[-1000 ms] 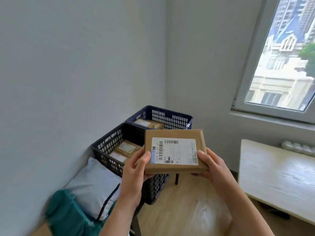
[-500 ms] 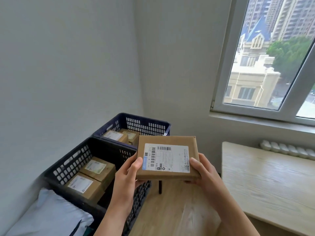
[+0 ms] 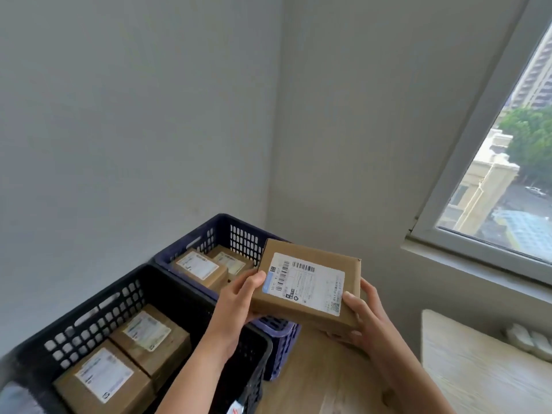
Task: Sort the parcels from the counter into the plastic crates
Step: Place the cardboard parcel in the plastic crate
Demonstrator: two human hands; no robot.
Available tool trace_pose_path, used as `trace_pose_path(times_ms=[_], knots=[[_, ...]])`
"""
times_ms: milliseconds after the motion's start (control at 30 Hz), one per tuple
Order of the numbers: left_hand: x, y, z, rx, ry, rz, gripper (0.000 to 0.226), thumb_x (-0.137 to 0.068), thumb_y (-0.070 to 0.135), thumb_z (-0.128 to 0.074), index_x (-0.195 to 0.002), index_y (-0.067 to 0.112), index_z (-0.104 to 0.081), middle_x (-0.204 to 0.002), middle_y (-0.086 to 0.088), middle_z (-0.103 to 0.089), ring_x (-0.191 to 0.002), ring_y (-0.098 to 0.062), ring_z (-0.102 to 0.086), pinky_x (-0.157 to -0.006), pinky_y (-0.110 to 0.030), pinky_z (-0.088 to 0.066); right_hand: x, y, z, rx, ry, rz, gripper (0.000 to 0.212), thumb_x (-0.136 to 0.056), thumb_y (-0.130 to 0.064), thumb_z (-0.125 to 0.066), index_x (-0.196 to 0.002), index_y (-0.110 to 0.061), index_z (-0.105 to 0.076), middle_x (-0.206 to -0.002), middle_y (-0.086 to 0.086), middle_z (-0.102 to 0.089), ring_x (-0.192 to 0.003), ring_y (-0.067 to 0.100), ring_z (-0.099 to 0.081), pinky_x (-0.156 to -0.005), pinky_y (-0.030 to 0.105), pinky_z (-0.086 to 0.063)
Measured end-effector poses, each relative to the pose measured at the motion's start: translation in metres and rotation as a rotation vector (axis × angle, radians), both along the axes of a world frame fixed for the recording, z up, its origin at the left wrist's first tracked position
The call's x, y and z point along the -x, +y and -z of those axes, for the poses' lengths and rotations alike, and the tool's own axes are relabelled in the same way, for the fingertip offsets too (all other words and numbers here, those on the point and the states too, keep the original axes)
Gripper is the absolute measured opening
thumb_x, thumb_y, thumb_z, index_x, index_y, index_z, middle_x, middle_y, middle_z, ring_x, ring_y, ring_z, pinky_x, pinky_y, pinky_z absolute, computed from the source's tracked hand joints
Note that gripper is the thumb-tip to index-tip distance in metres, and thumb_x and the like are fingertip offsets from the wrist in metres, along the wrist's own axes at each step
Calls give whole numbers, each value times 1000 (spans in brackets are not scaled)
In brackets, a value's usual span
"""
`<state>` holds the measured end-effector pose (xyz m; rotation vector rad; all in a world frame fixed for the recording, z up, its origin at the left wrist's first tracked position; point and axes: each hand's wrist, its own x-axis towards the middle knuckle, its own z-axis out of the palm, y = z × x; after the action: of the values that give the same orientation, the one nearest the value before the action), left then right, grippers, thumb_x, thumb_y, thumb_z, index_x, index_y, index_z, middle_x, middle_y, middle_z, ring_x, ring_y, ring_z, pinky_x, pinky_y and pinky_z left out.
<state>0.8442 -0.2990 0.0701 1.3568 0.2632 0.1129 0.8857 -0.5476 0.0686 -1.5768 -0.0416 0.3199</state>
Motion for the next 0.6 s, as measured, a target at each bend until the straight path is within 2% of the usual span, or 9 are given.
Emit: trace_pose_path(times_ms=[67,133,167,233,300,400,500,600], knots=[[-25,17,4,-35,51,58,30,-102,41,-59,-121,24,-76,-114,-4,-79,-112,-22,-72,-100,-48,-59,-19,10,5,-4,46,-31,86,-77,-57,-70,-153,-46,-31,-124,0,-75,-101,23,-78,-82,46,-64],[-47,33,9,-58,111,133,35,-101,44,-58,-122,22,-75,-116,-8,-78,-113,-24,-72,-98,-46,-60,-35,19,11,-1,77,-47,74,-79,-56,-68,-147,-44,-39,-119,3,-77,-91,22,-79,-66,35,-63],[-59,40,9,-76,135,152,36,-102,45,-58,-121,21,-75,-116,-9,-78,-112,-24,-72,-95,-43,-61,-44,24,12,0,90,-65,68,-80,-55,-68,-142,-42,-44,-114,5,-78,-90,25,-79,-64,35,-62],[-81,51,6,-135,173,129,34,-103,46,-56,-114,22,-77,-110,-6,-80,-107,-21,-73,-94,-37,-59,-67,35,13,-8,116,-97,66,-77,-56,-71,-137,-37,-51,-110,6,-79,-94,32,-78,-70,41,-63],[-103,62,7,-257,178,58,33,-105,50,-52,-107,30,-79,-106,6,-80,-107,-14,-71,-97,-33,-53,-95,50,24,-9,135,-96,68,-76,-56,-74,-137,-35,-52,-114,10,-77,-94,33,-78,-76,45,-64],[-130,79,11,-444,155,-70,23,-106,49,-53,-105,40,-74,-108,17,-76,-106,-1,-66,-85,-22,-47,-139,81,48,-36,200,-68,65,-88,-51,-74,-142,-29,-46,-121,14,-72,-92,30,-79,-77,45,-65],[-164,103,23,-589,161,-136,21,-106,41,-55,-121,36,-70,-112,20,-71,-107,1,-64,-77,-16,-45,-182,117,73,-65,257,-73,68,-91,-48,-75,-147,-30,-40,-125,11,-71,-98,30,-78,-80,48,-65],[-205,124,39,-759,215,-184,31,-108,33,-55,-135,23,-65,-122,9,-69,-111,-7,-63,-78,-17,-47,-222,146,97,-118,309,-113,68,-91,-46,-76,-146,-33,-39,-128,9,-69,-106,30,-75,-88,51,-64]])
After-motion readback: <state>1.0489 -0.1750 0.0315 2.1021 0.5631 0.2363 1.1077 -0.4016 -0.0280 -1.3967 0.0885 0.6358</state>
